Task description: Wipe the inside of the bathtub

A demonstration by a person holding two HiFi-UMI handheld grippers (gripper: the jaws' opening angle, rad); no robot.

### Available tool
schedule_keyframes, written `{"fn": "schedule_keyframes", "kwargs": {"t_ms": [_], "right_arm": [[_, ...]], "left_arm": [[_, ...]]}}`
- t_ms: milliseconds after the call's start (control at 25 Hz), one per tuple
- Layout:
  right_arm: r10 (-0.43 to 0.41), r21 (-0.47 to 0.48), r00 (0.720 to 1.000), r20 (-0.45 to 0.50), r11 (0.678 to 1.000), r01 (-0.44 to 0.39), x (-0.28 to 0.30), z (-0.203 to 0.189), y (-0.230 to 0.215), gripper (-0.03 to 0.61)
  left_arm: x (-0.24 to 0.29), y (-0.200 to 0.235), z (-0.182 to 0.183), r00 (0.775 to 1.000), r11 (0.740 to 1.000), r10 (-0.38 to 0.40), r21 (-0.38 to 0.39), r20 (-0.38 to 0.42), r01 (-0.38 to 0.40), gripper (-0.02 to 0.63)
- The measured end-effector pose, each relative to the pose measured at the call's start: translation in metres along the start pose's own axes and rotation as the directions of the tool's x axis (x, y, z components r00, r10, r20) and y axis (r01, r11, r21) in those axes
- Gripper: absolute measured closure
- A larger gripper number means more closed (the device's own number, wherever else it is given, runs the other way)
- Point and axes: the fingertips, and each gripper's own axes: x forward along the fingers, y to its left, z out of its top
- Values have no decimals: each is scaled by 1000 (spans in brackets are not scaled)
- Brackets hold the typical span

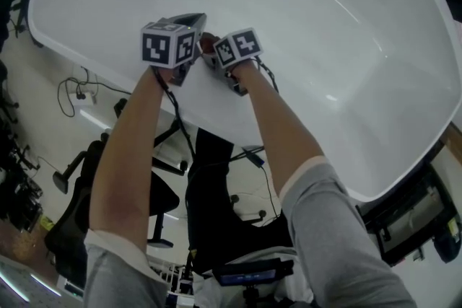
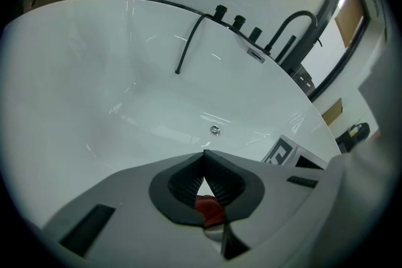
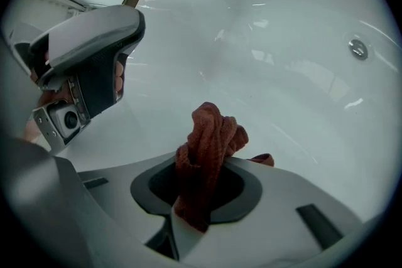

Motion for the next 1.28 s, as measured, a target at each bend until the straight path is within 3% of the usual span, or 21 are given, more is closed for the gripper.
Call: {"fn": "schedule_keyframes", "kwargs": {"t_ms": [160,320,400,520,720,840,1040,1280], "right_arm": [[-58,15,998,-36,998,58,-20,-29,-20,477],[-181,40,972,-149,981,189,-55,-80,-57,477],[-199,71,966,-167,974,213,-67,-93,-59,477],[-169,73,974,-152,981,181,-69,-85,-33,477],[-30,22,996,-82,999,32,-52,-40,53,479],[-9,-6,998,-68,1000,9,-47,-25,82,479],[-37,-2,997,-61,999,37,-58,-35,85,477],[-131,69,980,-152,987,142,-106,-101,40,477]], "left_arm": [[-14,-10,6,1000,1000,0,-1,16,0,607],[-31,-25,13,999,1000,-6,-10,32,6,607],[-40,-31,16,999,1000,-8,-10,39,8,607],[-54,-37,20,999,1000,-1,-20,52,2,607],[-82,-37,28,996,999,18,-44,92,-14,607],[-99,-30,30,993,998,42,-47,108,-37,607],[-116,-19,25,992,996,62,-71,109,-55,607],[-129,-35,18,992,994,47,-105,119,-34,607]]}}
